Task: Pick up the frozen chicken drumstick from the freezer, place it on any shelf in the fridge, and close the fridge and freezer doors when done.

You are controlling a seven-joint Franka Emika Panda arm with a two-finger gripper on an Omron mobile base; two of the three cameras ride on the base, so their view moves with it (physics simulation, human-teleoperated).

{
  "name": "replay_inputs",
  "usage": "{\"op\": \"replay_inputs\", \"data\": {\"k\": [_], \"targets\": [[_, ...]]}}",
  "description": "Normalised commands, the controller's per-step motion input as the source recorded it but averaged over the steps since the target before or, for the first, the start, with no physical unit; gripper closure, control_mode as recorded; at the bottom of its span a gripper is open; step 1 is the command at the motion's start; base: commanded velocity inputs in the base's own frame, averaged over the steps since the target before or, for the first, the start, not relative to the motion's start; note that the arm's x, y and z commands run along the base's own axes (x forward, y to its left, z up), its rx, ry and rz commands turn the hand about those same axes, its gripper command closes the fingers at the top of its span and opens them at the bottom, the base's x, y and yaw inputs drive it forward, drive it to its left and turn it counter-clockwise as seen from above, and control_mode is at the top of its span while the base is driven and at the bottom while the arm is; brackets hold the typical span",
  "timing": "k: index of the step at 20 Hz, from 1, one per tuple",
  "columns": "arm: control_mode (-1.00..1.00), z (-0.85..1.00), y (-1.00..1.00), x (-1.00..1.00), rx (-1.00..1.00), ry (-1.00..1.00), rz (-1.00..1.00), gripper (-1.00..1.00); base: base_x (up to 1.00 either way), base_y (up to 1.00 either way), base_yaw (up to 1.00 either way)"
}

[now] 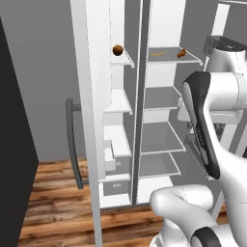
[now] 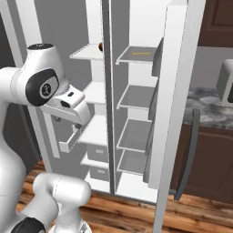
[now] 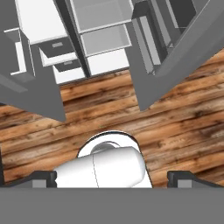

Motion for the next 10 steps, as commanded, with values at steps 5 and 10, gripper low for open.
{"op": "replay_inputs", "data": {"k": [5,10], "targets": [[-1.00,0.00,0.00,-0.15,0.00,0.00,0.00,-1.00,0.00,0.00,0.00],[-1.00,0.00,0.13,-0.26,0.00,-0.03,0.02,-1.00,0.00,0.00,0.00]]}}
